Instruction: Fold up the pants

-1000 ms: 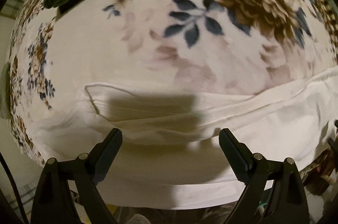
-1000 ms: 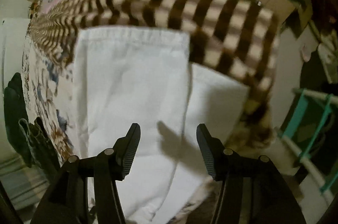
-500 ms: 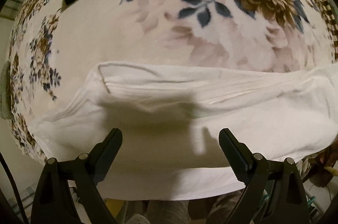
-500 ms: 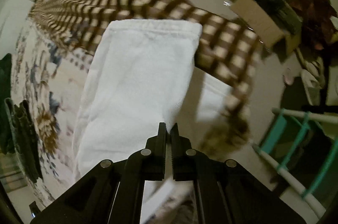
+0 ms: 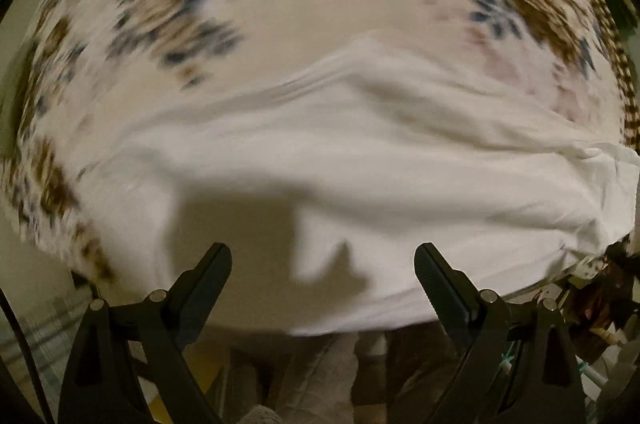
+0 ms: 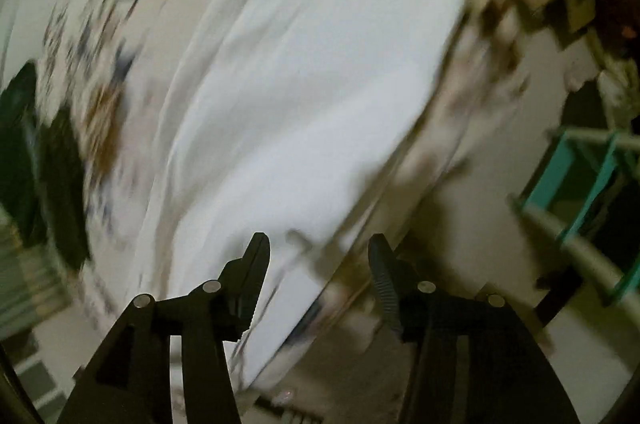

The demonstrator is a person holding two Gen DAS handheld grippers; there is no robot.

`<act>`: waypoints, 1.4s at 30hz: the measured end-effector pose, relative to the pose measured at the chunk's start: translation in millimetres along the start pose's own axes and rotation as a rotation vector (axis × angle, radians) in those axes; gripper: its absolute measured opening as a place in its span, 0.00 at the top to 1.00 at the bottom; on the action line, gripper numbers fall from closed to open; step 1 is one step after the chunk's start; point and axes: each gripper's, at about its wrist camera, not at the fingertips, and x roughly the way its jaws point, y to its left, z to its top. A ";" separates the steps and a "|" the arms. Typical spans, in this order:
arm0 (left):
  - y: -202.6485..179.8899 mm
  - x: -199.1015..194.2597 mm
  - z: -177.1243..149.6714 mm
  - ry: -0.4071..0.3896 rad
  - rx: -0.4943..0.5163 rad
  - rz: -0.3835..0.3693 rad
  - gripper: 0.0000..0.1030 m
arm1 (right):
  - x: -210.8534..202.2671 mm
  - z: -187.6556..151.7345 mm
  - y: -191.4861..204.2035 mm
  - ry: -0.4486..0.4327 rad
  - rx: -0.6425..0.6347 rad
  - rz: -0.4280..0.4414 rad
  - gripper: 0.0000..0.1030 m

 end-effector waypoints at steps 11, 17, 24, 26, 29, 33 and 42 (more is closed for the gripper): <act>173.9 64.8 -65.5 0.097 -0.416 -0.031 0.10 | 125.2 -116.9 61.8 0.200 -0.113 -0.007 0.47; 198.7 102.2 -75.6 0.112 -0.572 -0.228 0.22 | 151.5 -125.5 82.9 0.165 -0.068 0.081 0.47; 241.6 122.3 -88.4 0.060 -0.651 -0.223 0.91 | 162.8 -126.5 106.6 0.168 -0.124 0.139 0.47; 249.0 114.2 -91.6 0.020 -0.627 -0.207 0.92 | 173.7 -123.1 114.0 0.165 -0.128 0.138 0.61; 258.7 103.5 -96.3 -0.011 -0.623 -0.216 0.92 | 174.2 -120.1 126.2 0.105 -0.173 0.080 0.92; 260.5 75.5 -95.9 -0.083 -0.607 -0.180 0.92 | 165.9 -142.0 139.6 0.100 -0.214 0.051 0.92; 238.3 81.5 -71.2 -0.027 -0.563 -0.090 0.88 | 173.4 -193.2 127.6 0.176 -0.291 0.004 0.92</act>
